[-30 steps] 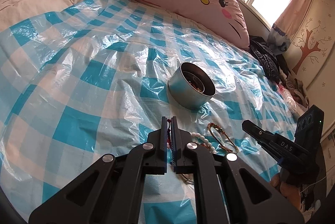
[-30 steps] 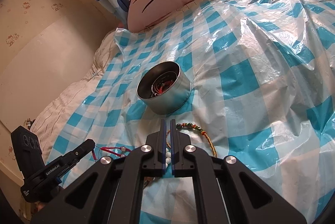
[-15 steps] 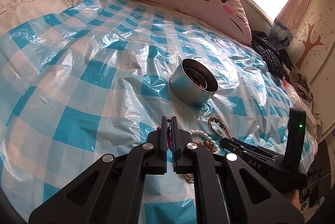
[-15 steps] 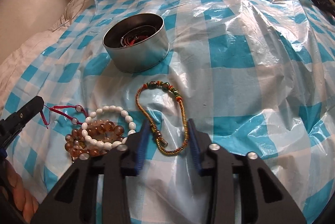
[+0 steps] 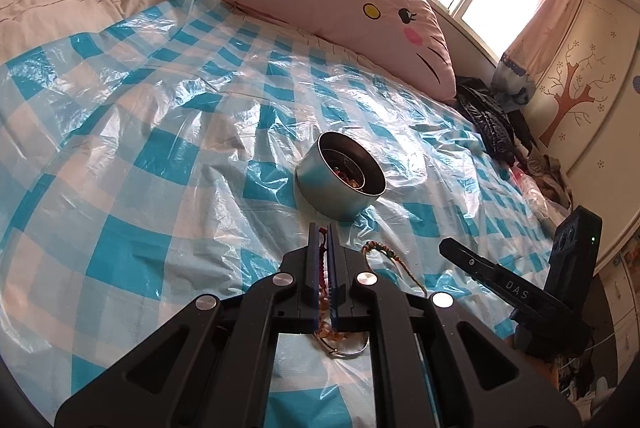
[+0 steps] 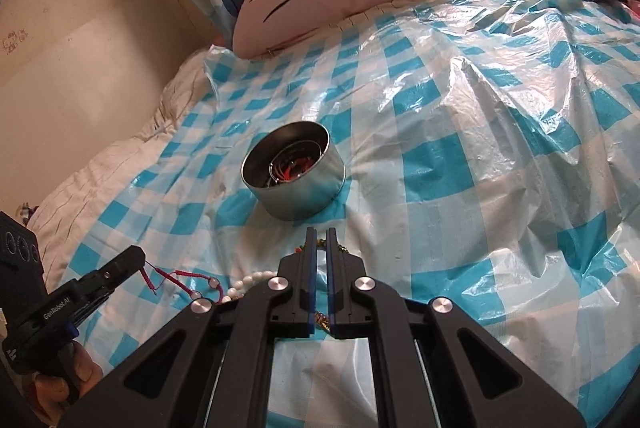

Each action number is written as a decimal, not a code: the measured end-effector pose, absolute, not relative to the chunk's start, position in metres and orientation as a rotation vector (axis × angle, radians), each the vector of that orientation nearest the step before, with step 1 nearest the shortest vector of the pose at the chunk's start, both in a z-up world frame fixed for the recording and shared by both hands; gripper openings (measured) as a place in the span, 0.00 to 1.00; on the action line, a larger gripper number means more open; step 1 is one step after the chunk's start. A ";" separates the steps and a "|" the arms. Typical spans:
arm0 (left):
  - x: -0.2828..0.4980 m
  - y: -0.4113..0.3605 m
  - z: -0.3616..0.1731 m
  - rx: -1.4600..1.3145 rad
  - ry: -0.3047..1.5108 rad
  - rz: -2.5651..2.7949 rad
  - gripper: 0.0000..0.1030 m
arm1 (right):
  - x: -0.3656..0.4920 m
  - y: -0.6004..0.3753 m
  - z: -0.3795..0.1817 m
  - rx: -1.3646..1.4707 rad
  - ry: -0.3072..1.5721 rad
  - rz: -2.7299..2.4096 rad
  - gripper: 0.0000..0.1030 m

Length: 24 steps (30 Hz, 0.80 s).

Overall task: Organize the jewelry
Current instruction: 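Carry the red cord bracelet in the left gripper while the right carries the gold-green bracelet toward the tin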

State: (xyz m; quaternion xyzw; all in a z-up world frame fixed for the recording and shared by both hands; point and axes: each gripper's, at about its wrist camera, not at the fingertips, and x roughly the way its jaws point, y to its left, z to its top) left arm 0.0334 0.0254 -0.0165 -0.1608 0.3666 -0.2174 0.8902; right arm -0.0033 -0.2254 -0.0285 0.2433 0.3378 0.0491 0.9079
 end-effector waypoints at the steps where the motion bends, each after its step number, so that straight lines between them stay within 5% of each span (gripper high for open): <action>1: 0.034 0.024 -0.016 -0.331 0.759 -0.453 0.03 | -0.004 -0.225 -0.026 0.505 0.685 0.106 0.05; 5: 0.035 0.018 -0.015 -0.325 0.761 -0.465 0.03 | 0.003 -0.221 -0.032 0.473 0.743 0.082 0.05; 6: 0.035 0.018 -0.015 -0.323 0.763 -0.464 0.03 | 0.005 -0.219 -0.035 0.455 0.761 0.066 0.11; 7: 0.036 0.018 -0.016 -0.322 0.764 -0.463 0.03 | 0.009 -0.216 -0.036 0.432 0.776 0.051 0.25; 8: 0.036 0.018 -0.016 -0.323 0.764 -0.461 0.03 | 0.011 -0.213 -0.038 0.400 0.779 0.028 0.65; 9: 0.038 0.018 -0.015 -0.324 0.763 -0.458 0.03 | 0.015 -0.209 -0.040 0.362 0.789 0.012 0.76; 13: 0.041 0.017 -0.015 -0.324 0.764 -0.453 0.03 | 0.035 -0.189 -0.071 0.255 0.968 0.025 0.68; 18: 0.042 0.014 -0.014 -0.317 0.762 -0.467 0.03 | 0.032 -0.191 -0.074 0.254 0.975 0.021 0.12; 24: 0.044 0.009 -0.006 -0.336 0.758 -0.509 0.03 | 0.017 -0.228 -0.061 0.534 0.849 0.103 0.05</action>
